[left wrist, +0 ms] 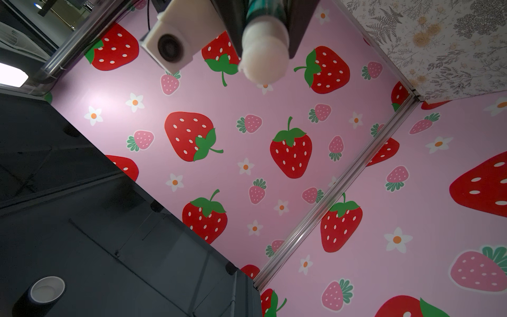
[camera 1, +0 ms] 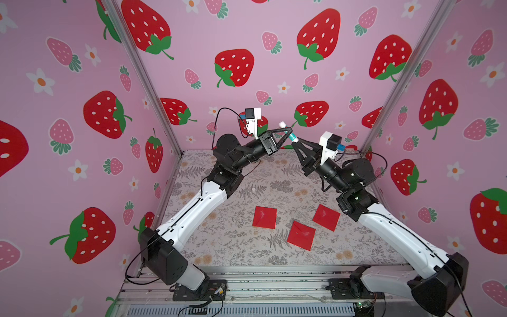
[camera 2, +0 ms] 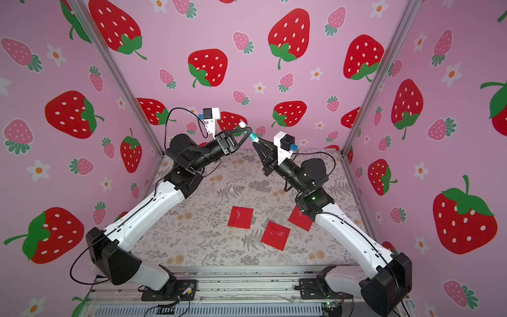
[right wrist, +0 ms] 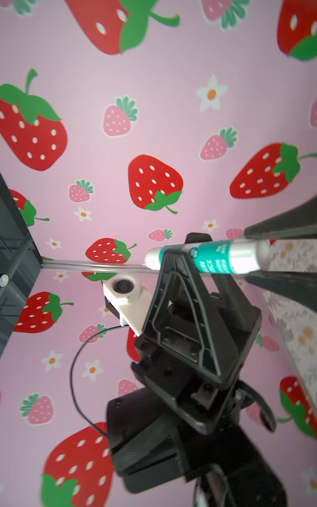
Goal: Seal the envelope with a glue stick
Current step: Screw the glue stick.
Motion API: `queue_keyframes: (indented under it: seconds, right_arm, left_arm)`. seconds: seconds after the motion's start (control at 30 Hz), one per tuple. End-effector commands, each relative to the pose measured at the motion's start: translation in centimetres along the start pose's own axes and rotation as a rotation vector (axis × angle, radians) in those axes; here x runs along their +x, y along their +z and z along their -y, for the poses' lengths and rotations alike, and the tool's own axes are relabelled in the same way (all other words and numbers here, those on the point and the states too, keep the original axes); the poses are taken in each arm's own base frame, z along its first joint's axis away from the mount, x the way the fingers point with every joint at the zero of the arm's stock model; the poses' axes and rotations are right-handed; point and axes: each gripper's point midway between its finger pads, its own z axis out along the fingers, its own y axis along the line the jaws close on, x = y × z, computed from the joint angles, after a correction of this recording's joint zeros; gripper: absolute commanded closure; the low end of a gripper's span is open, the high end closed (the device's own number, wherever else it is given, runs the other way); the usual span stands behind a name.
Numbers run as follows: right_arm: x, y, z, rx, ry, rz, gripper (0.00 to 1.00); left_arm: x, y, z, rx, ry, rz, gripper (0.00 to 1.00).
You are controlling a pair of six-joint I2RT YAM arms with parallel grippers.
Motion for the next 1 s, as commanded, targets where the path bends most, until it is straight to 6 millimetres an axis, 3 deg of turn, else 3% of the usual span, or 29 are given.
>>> queue_keyframes:
  seconds: [0.0,0.23,0.33,0.4,0.57,0.73,0.97]
  right_arm:
    - [-0.2,-0.1,-1.1,-0.046,-0.293,0.031,1.00]
    - [-0.3,0.2,-0.4,-0.012,-0.120,-0.033,1.00]
    - [0.0,-0.2,0.5,0.048,0.088,-0.049,0.75]
    - [-0.5,-0.8,0.5,0.060,0.256,-0.037,0.67]
    - [-3.2,-2.9,-0.3,0.036,0.592,0.018,0.62]
    - [-5.2,-4.7,-0.9,0.001,0.812,0.070,0.52]
    - [-6.5,-3.8,-1.1,-0.097,1.125,0.151,0.53]
  left_arm:
    - [1.3,0.6,1.3,0.061,-0.024,-0.054,1.00]
    - [1.6,0.4,1.6,0.080,-0.012,-0.065,1.00]
    - [1.6,0.1,2.4,0.093,0.030,-0.075,1.00]
    - [1.5,-0.2,2.9,0.099,0.058,-0.078,1.00]
    - [1.3,-0.9,4.4,0.124,0.110,-0.074,1.00]
    - [0.9,-1.5,5.9,0.153,0.131,-0.062,1.00]
    - [0.4,-2.0,7.8,0.205,0.134,-0.052,1.00]
